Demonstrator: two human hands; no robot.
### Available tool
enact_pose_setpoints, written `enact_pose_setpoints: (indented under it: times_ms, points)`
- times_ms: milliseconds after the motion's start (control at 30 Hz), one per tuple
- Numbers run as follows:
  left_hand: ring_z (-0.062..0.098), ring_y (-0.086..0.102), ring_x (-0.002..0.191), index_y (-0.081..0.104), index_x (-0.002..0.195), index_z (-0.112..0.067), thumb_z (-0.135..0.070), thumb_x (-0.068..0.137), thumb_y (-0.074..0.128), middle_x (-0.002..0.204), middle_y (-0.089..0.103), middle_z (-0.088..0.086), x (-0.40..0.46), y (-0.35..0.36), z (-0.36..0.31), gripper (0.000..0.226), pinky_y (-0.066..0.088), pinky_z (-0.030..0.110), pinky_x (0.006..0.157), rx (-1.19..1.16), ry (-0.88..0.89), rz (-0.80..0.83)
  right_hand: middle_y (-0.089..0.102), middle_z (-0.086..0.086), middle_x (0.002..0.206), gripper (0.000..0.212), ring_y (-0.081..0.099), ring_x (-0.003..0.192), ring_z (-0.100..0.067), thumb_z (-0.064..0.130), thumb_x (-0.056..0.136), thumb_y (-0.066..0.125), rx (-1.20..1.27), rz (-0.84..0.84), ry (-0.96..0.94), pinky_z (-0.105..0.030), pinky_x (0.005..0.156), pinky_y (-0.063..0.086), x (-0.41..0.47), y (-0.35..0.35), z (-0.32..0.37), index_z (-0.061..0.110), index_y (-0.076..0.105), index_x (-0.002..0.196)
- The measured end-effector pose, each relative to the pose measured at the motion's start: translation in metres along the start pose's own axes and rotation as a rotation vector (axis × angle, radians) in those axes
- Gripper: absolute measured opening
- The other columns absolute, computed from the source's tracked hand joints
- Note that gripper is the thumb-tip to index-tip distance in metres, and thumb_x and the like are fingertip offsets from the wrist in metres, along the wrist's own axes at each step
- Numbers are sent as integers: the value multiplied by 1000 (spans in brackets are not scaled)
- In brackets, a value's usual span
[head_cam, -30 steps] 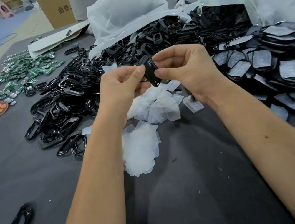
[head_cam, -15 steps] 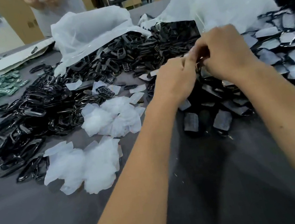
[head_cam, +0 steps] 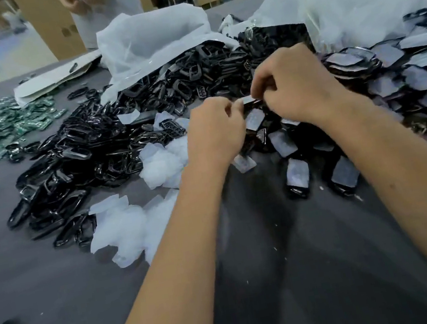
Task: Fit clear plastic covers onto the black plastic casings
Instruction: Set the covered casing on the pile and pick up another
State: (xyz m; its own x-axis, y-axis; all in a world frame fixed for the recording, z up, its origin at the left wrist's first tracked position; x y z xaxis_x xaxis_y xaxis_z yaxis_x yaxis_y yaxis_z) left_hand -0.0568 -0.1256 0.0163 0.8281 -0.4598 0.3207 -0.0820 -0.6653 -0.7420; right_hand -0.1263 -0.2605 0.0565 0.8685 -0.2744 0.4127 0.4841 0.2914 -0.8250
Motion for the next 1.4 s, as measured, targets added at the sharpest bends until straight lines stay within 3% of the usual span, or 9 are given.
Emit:
enact_pose_setpoints:
  times_ms: [133,300,567,667,833,933,1100,1267,1400]
  points:
    - [36,60,103,73,102,-4,-14,98,51,105,71,17,-2,-31,53,25,49,44,86,208,-146,-16,77,-8,99,32,70,93,-26,-3,81,58,-2,184,-83,-39,86,59,18,50,34,14,81,97]
    - [35,58,111,66,119,-9,-1,90,49,121,66,13,-3,-52,92,35,52,44,88,383,-212,181,62,-11,112,31,52,118,-32,-5,92,52,-178,357,-108,-42,81,49,34,102,55,10,66,115]
    - [23,65,108,75,111,-23,1,86,71,111,72,0,-1,-67,112,34,54,37,95,187,-232,-25,73,-14,108,36,69,99,-34,-13,82,60,-46,127,4,-47,85,61,35,108,52,9,78,104]
    - [22,68,102,79,97,-19,0,86,73,105,74,1,-2,-66,110,23,54,36,96,109,-198,-27,77,-3,107,34,69,104,-25,-5,85,64,48,-8,-25,-40,89,58,29,103,49,16,80,107]
    - [17,69,92,81,94,-15,-8,91,73,95,77,-2,-12,-64,108,12,53,35,91,-6,-82,-180,73,10,82,5,67,74,0,12,88,78,538,-175,40,-14,73,53,11,105,55,15,77,91]
    - [15,69,86,80,97,-12,-12,94,70,90,77,-1,-17,-62,104,10,53,31,85,-106,0,-250,75,-4,79,4,72,70,-15,10,92,75,946,-133,186,-30,56,56,-7,118,57,9,71,93]
    - [15,65,64,65,93,-11,-11,102,58,75,73,1,-18,-52,101,12,54,27,65,-359,9,-193,78,-11,82,10,68,58,-22,12,97,71,1201,-39,235,-24,42,43,-15,127,54,4,67,101]
    - [18,54,59,61,98,-17,-21,108,43,69,61,8,-17,-53,104,21,45,29,54,-559,-34,-158,78,-12,90,20,68,65,-19,-2,96,67,1233,-9,214,-24,51,48,-13,127,55,3,70,115]
    - [16,58,78,64,115,-17,-21,112,32,84,60,6,-22,-52,101,33,59,34,74,-807,-136,-89,77,-15,101,41,74,77,-22,-14,91,62,1221,9,204,-25,66,57,-13,126,56,5,68,127]
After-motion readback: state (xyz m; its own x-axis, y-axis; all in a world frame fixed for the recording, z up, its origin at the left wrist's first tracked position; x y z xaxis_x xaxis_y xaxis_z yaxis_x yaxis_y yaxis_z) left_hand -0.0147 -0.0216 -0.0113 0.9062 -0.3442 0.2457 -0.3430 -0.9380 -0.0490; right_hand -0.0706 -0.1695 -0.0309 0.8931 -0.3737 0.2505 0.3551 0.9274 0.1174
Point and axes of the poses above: each hand's wrist, its own x-axis towards the middle knuckle, its own y-axis out of the palm, z = x × y, the point moved 2 cm from there along x, towards the middle knuckle
